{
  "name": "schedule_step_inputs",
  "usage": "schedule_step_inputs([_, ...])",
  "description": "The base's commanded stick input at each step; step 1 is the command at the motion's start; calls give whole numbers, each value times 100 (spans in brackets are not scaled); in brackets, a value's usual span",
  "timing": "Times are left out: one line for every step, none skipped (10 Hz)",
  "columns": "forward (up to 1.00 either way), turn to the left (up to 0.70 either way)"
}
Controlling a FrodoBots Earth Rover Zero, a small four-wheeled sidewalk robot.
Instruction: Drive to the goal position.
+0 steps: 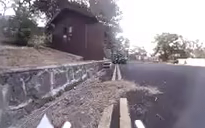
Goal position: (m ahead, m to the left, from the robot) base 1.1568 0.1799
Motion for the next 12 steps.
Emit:
schedule_step_inputs([67, -27])
schedule_step_inputs([67, -27])
schedule_step_inputs([67, -27])
schedule_step_inputs([67, -27])
schedule_step_inputs([67, -27])
schedule_step_inputs([67, -27])
schedule_step_inputs([67, -27])
schedule_step_inputs([67, -27])
schedule_step_inputs([67, -27])
schedule_step_inputs([67, -27])
schedule_step_inputs([67, -27])
schedule_step_inputs([67, -27])
